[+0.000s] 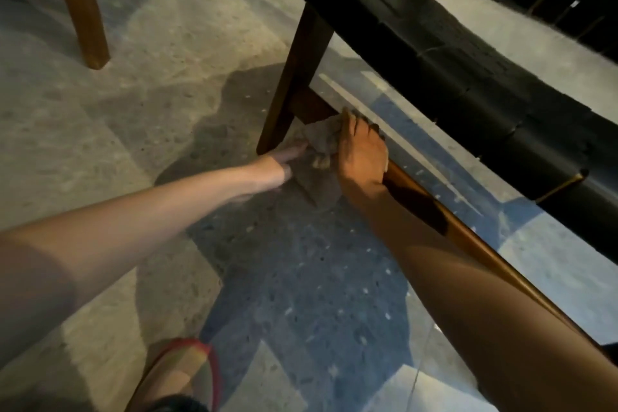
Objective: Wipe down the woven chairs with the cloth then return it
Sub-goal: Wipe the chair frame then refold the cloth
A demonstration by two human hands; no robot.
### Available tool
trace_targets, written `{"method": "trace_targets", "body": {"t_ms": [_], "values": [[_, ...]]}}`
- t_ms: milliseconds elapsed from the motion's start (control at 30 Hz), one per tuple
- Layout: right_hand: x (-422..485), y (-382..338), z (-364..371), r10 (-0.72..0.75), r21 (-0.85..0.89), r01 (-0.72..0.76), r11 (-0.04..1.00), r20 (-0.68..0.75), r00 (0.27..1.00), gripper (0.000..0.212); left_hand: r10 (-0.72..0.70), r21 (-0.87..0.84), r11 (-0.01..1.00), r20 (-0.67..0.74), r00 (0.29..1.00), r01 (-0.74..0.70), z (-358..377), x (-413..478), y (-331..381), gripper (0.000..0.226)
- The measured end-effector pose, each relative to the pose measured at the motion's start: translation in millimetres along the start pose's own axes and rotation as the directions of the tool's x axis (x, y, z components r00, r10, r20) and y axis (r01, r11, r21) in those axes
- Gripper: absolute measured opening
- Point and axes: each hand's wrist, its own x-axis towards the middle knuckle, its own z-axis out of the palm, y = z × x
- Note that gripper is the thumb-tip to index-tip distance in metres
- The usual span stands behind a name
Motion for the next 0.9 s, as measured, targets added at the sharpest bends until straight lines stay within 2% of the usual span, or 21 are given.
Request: {"method": "trace_targets", "body": {"t_ms": [100,133,167,200,233,333,467,500,600,667,767,900], "values": [[-4.9,14.3,-18.8,-0.082,-0.033,0.081,0.996,-0.025,0.996,0.046,0.019,0.012,1.000,-0.123,0.992,-0.017,18.4,2.9,0.2,0.057],[-5.7,15.0,-19.9,-0.073,-0.012,0.073,0.997,0.040,0.997,0.048,0.023,0.031,0.999,-0.100,0.995,-0.020,17.2,1.6,2.8,0.057],[-27.7,70.3,-12.8,0.051,-0.079,-0.040,0.996,0.140,0.989,0.051,0.076,-0.008,0.997,0.077,0.994,-0.075,68.0,27.7,11.5,0.056],[-42.8,98.8,-14.4,0.159,-0.075,-0.147,0.986,0.196,0.968,0.052,0.096,-0.022,0.995,0.151,0.984,-0.093,98.5,40.0,14.0,0.055],[-54.4,109.7,-10.7,0.155,-0.014,-0.155,0.988,0.167,0.974,0.051,0.080,-0.035,0.997,0.196,0.977,-0.074,103.7,31.3,18.3,0.055],[-88.8,119.5,-22.9,0.114,0.088,-0.134,0.987,0.203,0.973,0.051,0.120,-0.118,0.988,0.220,0.968,-0.096,114.9,23.3,21.4,0.052],[-123.9,138.1,-36.7,0.163,0.280,-0.207,0.937,0.172,0.971,0.047,0.129,-0.145,0.986,0.318,0.939,-0.086,125.9,17.5,12.7,0.054],[-130.6,140.5,-39.3,0.165,0.261,-0.203,0.944,0.163,0.973,0.050,0.129,-0.138,0.987,0.349,0.928,-0.085,129.5,14.3,11.9,0.056],[-135.4,134.5,-37.7,0.217,-0.018,-0.216,0.976,0.113,0.970,0.066,0.090,-0.057,0.996,0.401,0.912,-0.073,141.3,9.9,5.4,0.063],[-132.0,128.5,-35.0,0.221,-0.061,-0.216,0.974,0.088,0.971,0.069,0.050,-0.005,0.999,0.433,0.900,-0.053,146.8,4.8,0.3,0.066],[-106.6,112.7,-28.5,0.166,-0.076,-0.159,0.984,0.096,0.982,0.066,0.031,-0.026,0.999,0.356,0.934,-0.024,135.9,7.0,-0.6,0.067],[-58.0,69.8,-15.6,0.095,-0.267,-0.078,0.960,0.052,0.994,0.047,0.018,-0.140,0.990,0.186,0.982,0.008,102.3,19.9,3.8,0.067]]}}
